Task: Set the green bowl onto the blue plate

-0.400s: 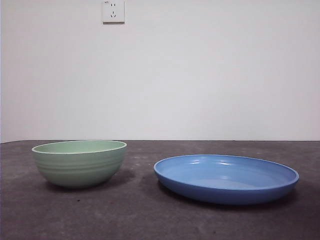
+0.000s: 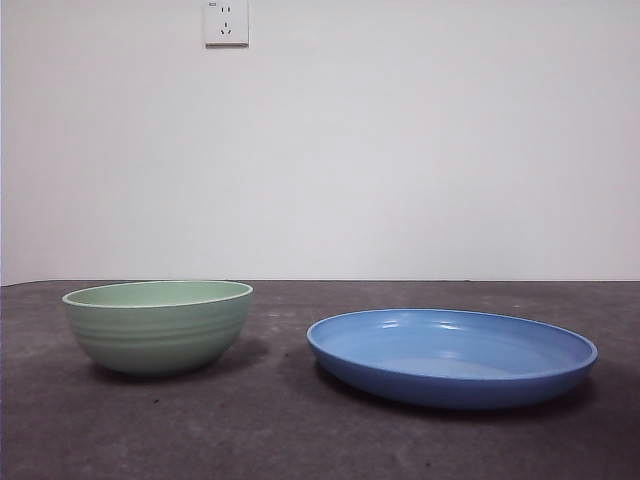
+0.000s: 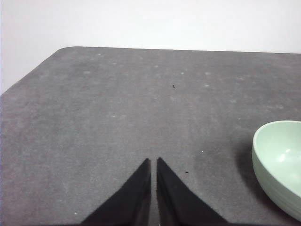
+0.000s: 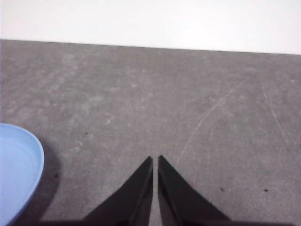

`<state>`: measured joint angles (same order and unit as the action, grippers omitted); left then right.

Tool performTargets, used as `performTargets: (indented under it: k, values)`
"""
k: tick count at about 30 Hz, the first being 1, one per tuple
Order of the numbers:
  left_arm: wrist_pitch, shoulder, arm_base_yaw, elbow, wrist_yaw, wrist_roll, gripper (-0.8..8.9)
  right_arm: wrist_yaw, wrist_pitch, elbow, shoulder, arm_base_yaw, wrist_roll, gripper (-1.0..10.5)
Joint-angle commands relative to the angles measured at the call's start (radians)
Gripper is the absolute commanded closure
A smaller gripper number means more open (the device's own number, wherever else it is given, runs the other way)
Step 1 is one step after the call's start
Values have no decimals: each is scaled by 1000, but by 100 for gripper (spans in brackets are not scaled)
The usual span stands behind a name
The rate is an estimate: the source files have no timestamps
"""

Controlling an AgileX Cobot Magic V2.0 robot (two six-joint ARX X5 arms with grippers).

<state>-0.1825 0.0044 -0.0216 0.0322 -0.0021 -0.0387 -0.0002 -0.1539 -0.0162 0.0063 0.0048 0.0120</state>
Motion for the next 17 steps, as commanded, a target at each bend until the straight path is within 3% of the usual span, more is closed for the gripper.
performTargets:
  k: [1, 4, 13, 17]
  values:
    - [6, -1, 2, -20, 20, -33, 797, -5, 19, 4, -3, 1, 56, 932]
    - [-7, 2, -1, -13, 29, -36, 797, -14, 18, -8, -3, 1, 113, 932]
    - [-13, 56, -39, 90, 42, -156, 797, -54, 16, -150, 6, 5, 306, 933]
    - [-16, 117, -58, 170, 91, -206, 796, -98, -32, -262, 55, 9, 351, 933]
